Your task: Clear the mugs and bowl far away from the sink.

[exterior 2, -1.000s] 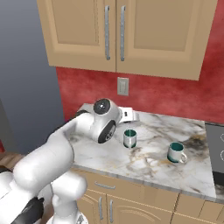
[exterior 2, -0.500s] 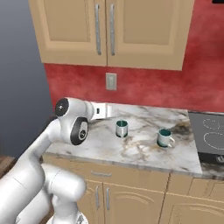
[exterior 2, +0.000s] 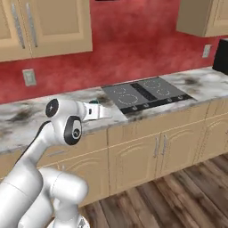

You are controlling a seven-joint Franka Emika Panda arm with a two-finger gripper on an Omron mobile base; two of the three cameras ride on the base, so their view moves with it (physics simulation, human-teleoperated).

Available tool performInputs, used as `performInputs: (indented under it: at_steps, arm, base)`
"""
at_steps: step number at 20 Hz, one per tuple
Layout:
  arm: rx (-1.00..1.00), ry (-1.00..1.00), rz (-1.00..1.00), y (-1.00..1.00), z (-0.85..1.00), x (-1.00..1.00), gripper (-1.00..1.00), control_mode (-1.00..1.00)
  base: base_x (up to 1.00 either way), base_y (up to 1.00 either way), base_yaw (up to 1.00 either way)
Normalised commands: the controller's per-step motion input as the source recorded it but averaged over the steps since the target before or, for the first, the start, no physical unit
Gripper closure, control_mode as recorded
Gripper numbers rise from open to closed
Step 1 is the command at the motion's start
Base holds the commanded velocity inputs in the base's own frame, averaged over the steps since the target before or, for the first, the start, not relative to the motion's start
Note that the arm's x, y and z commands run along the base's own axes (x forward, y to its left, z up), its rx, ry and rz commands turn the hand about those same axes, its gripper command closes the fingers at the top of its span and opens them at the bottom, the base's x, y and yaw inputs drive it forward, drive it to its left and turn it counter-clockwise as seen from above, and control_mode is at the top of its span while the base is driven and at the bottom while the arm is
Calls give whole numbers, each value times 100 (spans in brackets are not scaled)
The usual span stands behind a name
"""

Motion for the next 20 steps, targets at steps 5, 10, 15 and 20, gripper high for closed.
performInputs:
  at_steps: [5,10,15,20]
  arm:
    - [0,0,0,0,0,0,-100,100]
    - [0,0,0,0,0,0,-100,100]
    - [0,0,0,0,0,0,-100,100]
    - [0,0,0,0,0,0,-100,100]
  base:
    - [-38,2,-94]
    - [-59,1,-84]
    - [-50,0,-87]
    - [-32,-1,-73]
